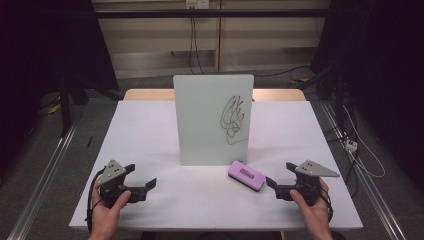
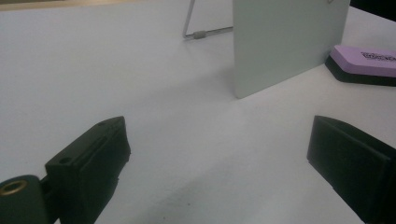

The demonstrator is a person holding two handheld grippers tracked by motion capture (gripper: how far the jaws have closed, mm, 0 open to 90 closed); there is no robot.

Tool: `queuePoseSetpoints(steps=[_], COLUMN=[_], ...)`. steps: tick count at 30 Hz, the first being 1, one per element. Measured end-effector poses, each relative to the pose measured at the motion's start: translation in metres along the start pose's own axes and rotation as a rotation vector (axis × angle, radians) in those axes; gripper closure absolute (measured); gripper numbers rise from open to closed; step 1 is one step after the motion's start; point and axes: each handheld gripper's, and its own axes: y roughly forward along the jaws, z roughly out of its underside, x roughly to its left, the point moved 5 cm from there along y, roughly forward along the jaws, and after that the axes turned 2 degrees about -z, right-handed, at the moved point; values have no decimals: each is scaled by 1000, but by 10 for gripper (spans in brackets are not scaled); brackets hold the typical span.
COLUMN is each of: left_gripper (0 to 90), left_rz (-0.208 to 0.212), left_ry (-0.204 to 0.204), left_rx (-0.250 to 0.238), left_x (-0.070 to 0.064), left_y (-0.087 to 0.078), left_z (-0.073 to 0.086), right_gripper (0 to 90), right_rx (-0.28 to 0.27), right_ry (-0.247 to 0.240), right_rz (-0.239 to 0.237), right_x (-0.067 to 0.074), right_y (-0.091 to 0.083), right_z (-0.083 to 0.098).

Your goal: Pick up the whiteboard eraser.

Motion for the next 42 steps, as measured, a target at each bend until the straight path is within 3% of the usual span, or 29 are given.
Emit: queuePoseSetpoints(steps=[9, 13, 17, 20, 21, 26, 30, 33, 36, 42], left_gripper=[57, 56, 56, 56, 57, 56, 56, 56, 56, 56], left_rz=[-16, -13, -8, -9, -11, -14, -9, -5, -3, -4], left_ry=[-12, -5, 1, -5, -7, -5, 3, 8, -1, 8], left_rx=[0, 6, 14, 11, 7, 16, 19, 20, 19, 26], left_x=[2, 1, 2, 2, 2, 2, 1, 1, 1, 2], left_y=[-1, 0, 0, 0, -1, 0, 0, 0, 1, 1], left_z=[1, 1, 2, 2, 1, 3, 3, 2, 3, 3], right_gripper=[83, 94, 121, 132, 137, 162, 169, 174, 200, 268], right_rx=[35, 98, 118, 125, 149, 218, 274, 299, 320, 375], right_ry=[-14, -14, -28, -52, -90, -127, -163, -179, -227, -260], right_rz=[-36, -78, -107, -126, -130, -182, -215, -225, -220, -245], right_x=[5, 9, 14, 17, 20, 27, 32, 34, 38, 41], right_y=[3, 3, 8, 11, 14, 23, 40, 45, 56, 66], right_z=[-2, -2, -8, -13, -18, -24, -33, -37, -39, -35])
